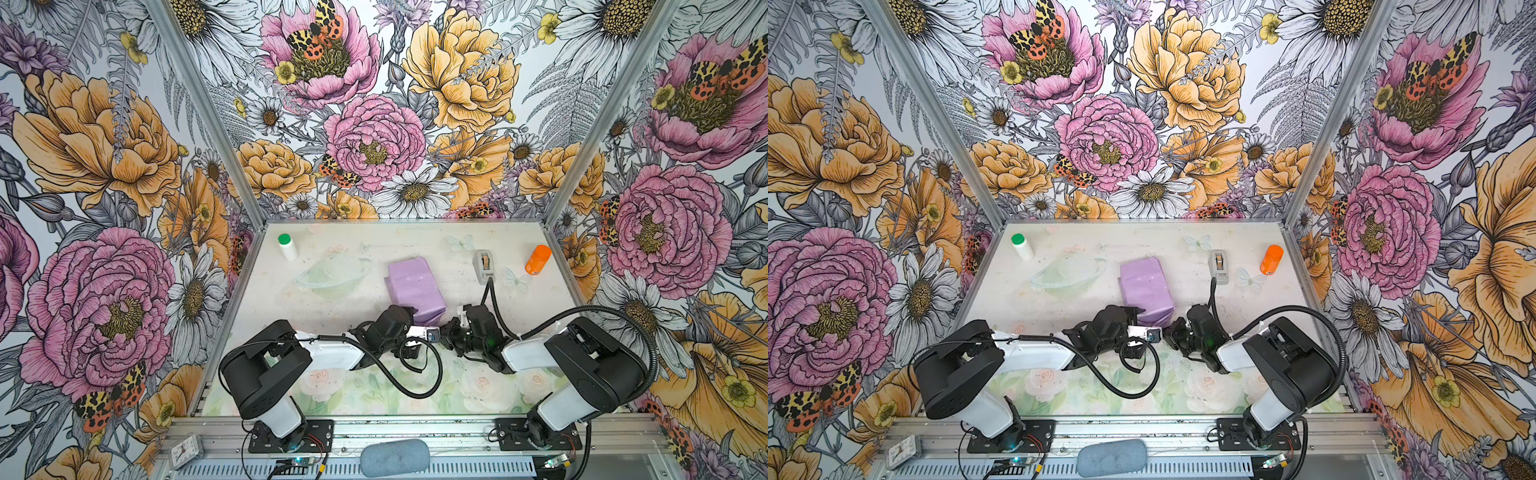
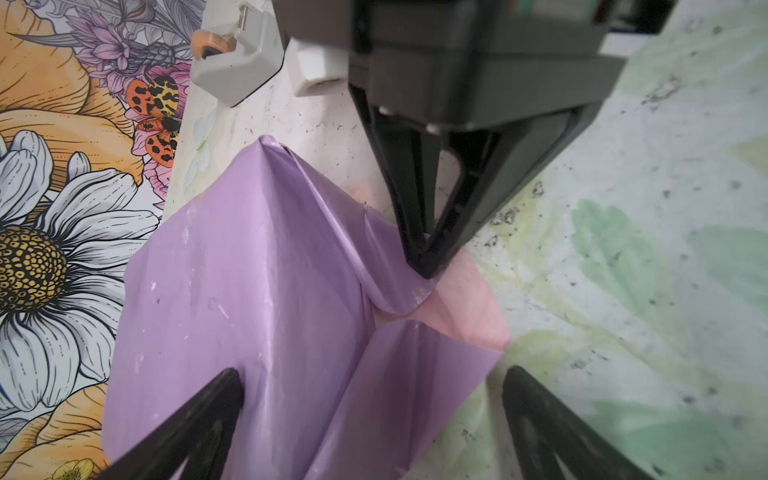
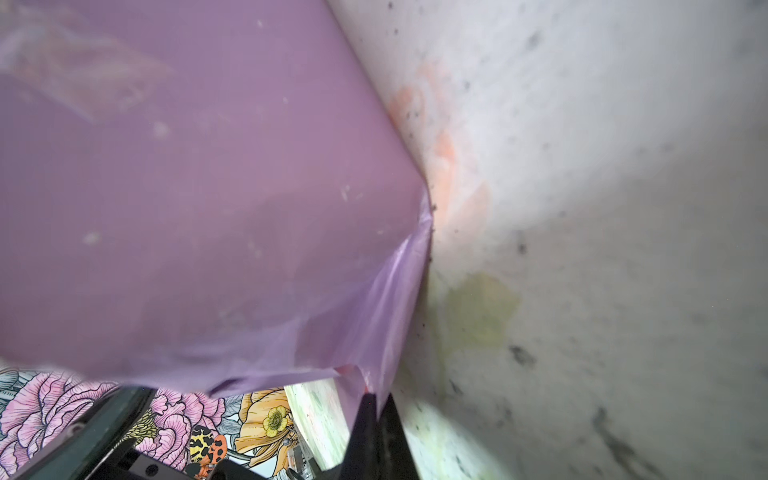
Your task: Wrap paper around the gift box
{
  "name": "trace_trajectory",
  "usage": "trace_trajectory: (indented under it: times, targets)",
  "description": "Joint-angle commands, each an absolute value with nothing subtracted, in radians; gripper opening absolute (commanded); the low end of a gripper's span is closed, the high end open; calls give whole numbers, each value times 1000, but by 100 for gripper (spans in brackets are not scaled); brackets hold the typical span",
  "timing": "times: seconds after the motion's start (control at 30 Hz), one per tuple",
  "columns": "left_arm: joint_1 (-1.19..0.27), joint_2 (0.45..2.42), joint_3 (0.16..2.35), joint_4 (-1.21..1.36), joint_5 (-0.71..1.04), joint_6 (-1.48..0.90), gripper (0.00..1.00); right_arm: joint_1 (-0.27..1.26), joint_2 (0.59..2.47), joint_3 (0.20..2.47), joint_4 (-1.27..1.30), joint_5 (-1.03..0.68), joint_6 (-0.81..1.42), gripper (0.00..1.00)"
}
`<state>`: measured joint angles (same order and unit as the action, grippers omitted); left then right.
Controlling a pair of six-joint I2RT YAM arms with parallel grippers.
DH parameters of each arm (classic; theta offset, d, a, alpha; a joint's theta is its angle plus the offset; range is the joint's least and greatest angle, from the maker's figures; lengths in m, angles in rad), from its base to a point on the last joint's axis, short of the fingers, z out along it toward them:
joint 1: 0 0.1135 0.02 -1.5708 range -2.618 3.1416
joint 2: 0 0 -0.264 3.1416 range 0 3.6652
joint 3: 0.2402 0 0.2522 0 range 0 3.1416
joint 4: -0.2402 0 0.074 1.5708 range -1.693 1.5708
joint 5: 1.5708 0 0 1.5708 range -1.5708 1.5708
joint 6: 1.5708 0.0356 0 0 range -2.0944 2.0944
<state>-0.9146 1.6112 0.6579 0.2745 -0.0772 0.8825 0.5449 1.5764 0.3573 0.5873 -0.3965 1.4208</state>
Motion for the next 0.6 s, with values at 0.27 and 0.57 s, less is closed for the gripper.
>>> trace_trajectory:
  times: [0.27,0.57]
  targets:
    - [-944,1480,615,260,-120,723,99,552,1538,389,518,-362,1372,0]
    - [-973,1356,550,224,-165,373,99,551,1517,392,497,-360,1360,0]
